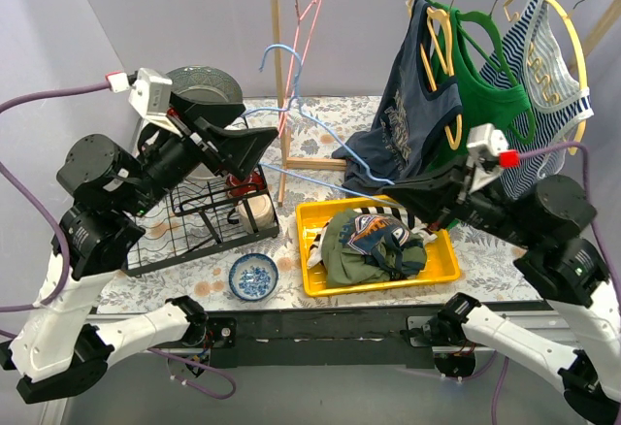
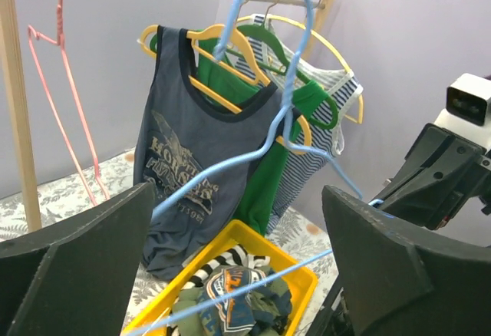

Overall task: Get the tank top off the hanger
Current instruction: Place the hanger at the clothesline.

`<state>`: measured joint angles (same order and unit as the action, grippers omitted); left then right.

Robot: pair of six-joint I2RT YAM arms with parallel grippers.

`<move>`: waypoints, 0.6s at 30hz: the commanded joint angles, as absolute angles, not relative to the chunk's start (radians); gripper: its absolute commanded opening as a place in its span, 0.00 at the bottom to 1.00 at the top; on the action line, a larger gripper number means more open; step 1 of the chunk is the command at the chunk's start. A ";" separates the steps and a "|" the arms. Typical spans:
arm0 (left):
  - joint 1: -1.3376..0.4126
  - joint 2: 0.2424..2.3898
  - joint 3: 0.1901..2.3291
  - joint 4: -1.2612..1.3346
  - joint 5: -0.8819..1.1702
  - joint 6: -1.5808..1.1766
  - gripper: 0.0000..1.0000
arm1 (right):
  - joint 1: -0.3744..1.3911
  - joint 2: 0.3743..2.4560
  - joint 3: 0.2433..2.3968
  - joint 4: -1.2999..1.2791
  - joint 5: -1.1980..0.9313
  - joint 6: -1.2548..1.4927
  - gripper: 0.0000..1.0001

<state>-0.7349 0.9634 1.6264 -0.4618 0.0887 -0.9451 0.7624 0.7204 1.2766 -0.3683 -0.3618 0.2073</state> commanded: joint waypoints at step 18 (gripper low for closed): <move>-0.733 0.885 1.623 -0.411 0.035 -0.953 0.98 | 0.761 0.525 1.514 -0.693 0.129 0.178 0.01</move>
